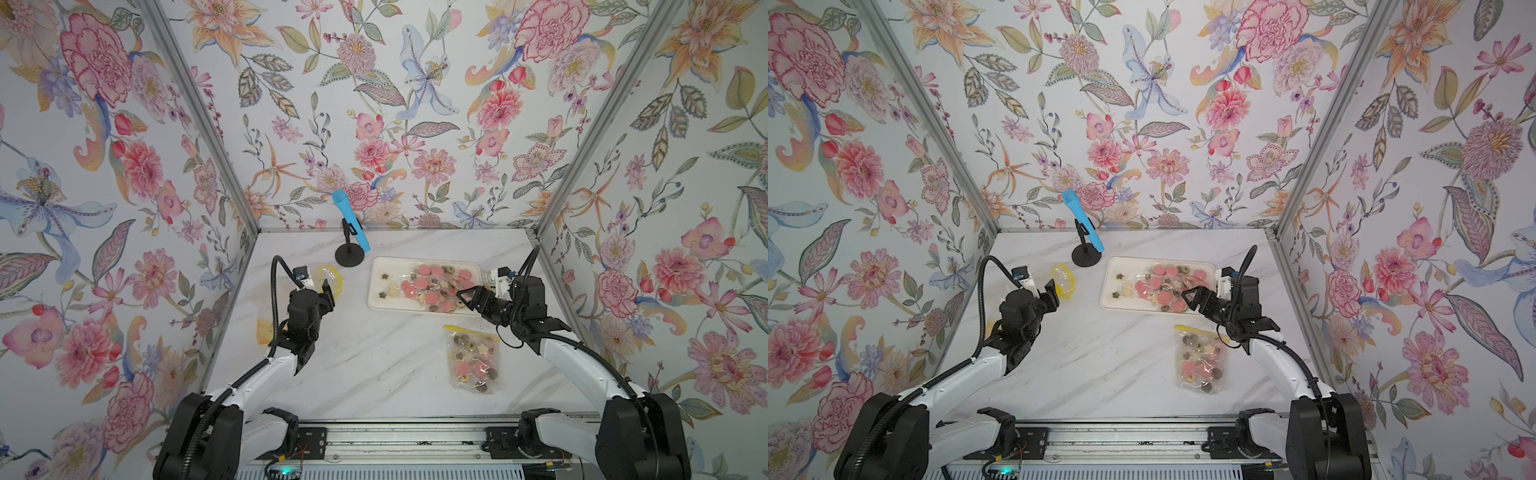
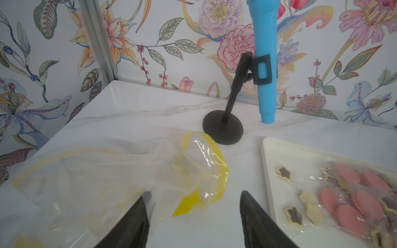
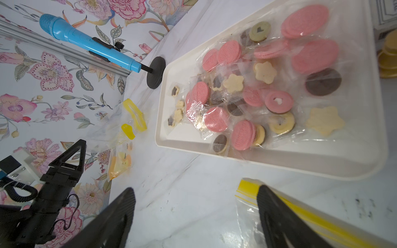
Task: Pour cookies out of the ziploc bag
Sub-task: Place the ziploc bag at the center of the board.
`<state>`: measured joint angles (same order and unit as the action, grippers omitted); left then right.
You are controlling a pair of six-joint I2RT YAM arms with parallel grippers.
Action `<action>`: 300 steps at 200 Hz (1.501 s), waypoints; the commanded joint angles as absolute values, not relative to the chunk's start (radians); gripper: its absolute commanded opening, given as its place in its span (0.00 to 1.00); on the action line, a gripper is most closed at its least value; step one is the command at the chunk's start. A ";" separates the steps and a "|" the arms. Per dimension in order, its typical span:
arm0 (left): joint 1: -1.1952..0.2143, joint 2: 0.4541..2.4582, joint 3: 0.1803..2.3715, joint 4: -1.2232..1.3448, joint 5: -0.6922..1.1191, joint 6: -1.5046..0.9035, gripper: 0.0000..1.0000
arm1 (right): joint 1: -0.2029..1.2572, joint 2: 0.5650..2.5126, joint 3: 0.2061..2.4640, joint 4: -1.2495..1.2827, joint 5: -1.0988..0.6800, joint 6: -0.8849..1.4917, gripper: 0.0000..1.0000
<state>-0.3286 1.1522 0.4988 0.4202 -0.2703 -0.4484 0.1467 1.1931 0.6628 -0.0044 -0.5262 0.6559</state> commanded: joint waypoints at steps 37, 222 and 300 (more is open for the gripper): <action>-0.363 1.134 0.621 0.157 -0.280 -0.500 1.00 | 0.098 1.162 0.620 -0.050 -0.517 0.664 0.88; -0.384 1.137 0.865 -0.392 -0.045 -0.594 0.98 | -0.231 1.088 0.428 -0.189 -0.399 0.646 0.69; -0.384 1.119 0.872 -0.373 0.087 -0.613 0.94 | -0.259 1.182 0.382 -0.097 -0.491 0.671 0.63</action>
